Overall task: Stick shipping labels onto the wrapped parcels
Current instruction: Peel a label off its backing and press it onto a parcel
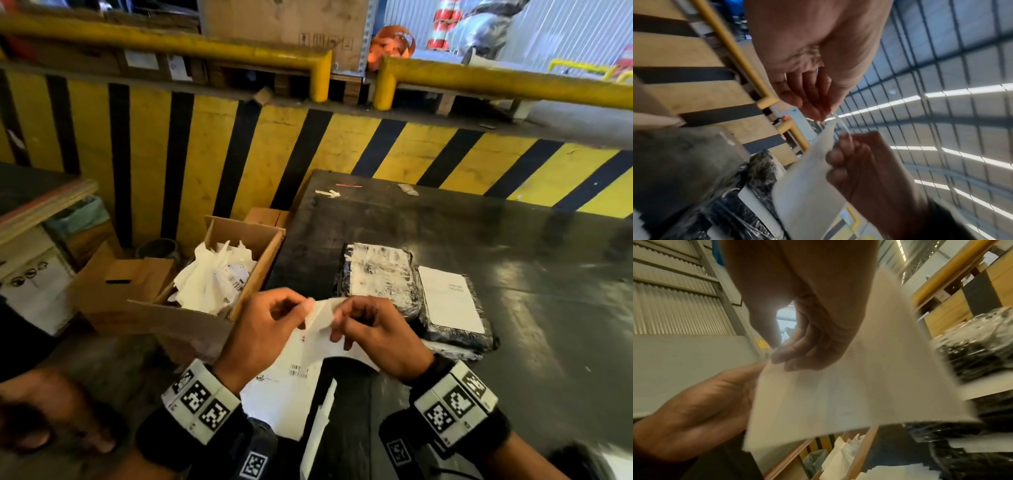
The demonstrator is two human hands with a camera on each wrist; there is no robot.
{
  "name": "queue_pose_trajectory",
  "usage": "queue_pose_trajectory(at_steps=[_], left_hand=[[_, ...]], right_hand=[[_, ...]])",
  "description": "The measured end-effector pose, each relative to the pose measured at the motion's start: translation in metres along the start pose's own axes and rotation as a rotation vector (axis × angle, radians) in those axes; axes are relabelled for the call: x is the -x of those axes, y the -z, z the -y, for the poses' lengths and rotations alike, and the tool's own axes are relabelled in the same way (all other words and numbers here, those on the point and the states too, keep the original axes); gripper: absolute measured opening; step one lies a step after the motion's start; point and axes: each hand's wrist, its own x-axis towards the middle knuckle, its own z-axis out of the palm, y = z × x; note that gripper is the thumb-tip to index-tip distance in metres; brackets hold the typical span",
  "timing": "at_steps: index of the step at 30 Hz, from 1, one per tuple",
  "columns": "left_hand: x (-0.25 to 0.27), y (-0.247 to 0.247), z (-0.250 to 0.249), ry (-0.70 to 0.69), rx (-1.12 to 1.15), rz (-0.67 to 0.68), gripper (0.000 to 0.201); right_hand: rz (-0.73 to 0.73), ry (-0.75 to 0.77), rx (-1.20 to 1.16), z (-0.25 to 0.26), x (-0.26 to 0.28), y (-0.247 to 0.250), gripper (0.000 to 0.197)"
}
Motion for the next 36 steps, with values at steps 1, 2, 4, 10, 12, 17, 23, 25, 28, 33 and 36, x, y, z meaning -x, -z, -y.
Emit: queue_pose_trajectory(at_steps=[1,2,4,10,12,17,23,25,28,33,36], left_hand=[[-0.004,0.005,0.006,0.05,0.032,-0.043,0.012],[-0.009,0.009,0.012,0.098,0.066,-0.089,0.013],[-0.017,0.016,0.021,0.183,0.123,-0.164,0.013],[-0.04,0.034,0.056,0.279,0.018,-0.251,0.015],[-0.046,0.041,0.07,0.319,-0.019,-0.267,0.015],[-0.05,0.048,0.088,0.355,-0.044,-0.304,0.014],[-0.048,0.041,0.074,0.31,-0.004,-0.371,0.01],[-0.042,0.034,0.062,0.273,0.037,-0.347,0.011],[-0.028,0.022,0.042,0.19,0.087,-0.31,0.013],[-0.012,0.01,0.025,0.104,0.139,-0.247,0.011],[-0.006,0.006,0.023,0.084,0.142,-0.221,0.01]], right_hand=[[-0.02,-0.023,-0.023,-0.001,0.001,0.004,0.019],[-0.042,-0.043,-0.044,-0.002,0.002,0.009,0.018],[-0.077,-0.068,-0.057,-0.002,0.006,0.024,0.011],[-0.226,-0.117,-0.045,-0.011,0.029,0.079,0.019],[-0.3,-0.102,-0.055,-0.01,0.038,0.096,0.031],[-0.458,0.011,-0.18,-0.005,0.052,0.121,0.042],[-0.55,0.1,-0.336,-0.006,0.05,0.105,0.035],[-0.431,-0.01,-0.079,-0.019,0.047,0.09,0.027],[-0.052,-0.229,0.248,-0.052,0.041,0.057,0.025],[0.403,-0.487,0.561,-0.121,0.032,0.008,0.015],[0.471,-0.557,0.537,-0.138,0.031,-0.007,0.013]])
